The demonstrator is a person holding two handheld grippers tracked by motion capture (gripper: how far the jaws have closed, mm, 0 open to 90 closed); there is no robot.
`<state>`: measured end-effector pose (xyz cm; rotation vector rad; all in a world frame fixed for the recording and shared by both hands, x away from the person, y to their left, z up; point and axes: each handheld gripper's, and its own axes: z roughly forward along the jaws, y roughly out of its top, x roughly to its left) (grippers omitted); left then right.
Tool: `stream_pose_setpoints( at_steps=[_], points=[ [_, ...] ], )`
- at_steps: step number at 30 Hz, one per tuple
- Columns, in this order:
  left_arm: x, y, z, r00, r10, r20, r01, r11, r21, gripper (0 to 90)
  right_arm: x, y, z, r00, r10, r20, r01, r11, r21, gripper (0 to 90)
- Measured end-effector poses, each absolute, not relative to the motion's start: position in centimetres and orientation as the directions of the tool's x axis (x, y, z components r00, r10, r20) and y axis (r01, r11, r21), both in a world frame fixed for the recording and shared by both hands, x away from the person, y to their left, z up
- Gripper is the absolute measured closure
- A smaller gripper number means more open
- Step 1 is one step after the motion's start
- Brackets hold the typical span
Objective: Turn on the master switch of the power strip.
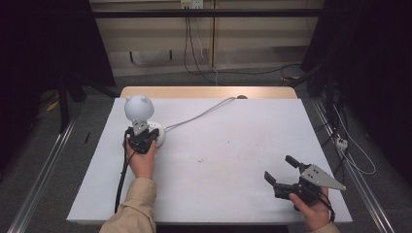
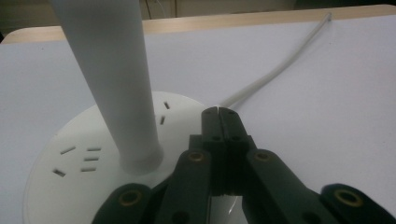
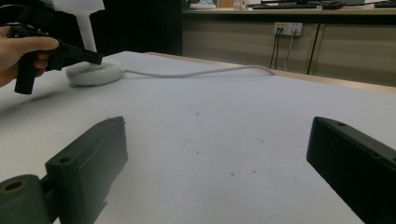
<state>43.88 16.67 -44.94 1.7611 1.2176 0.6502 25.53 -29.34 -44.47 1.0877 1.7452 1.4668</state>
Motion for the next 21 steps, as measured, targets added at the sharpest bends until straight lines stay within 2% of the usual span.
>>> stream_pose_setpoints(
  at_steps=[21],
  points=[
    [43.73, 15.93, -45.26, 0.365, 0.931, 0.009, 0.431, -0.178, 0.885, 90.0, 25.55, -29.40, -44.43, -0.482, 0.874, 0.058, 0.200, 0.045, 0.979, 4.8]
  ],
)
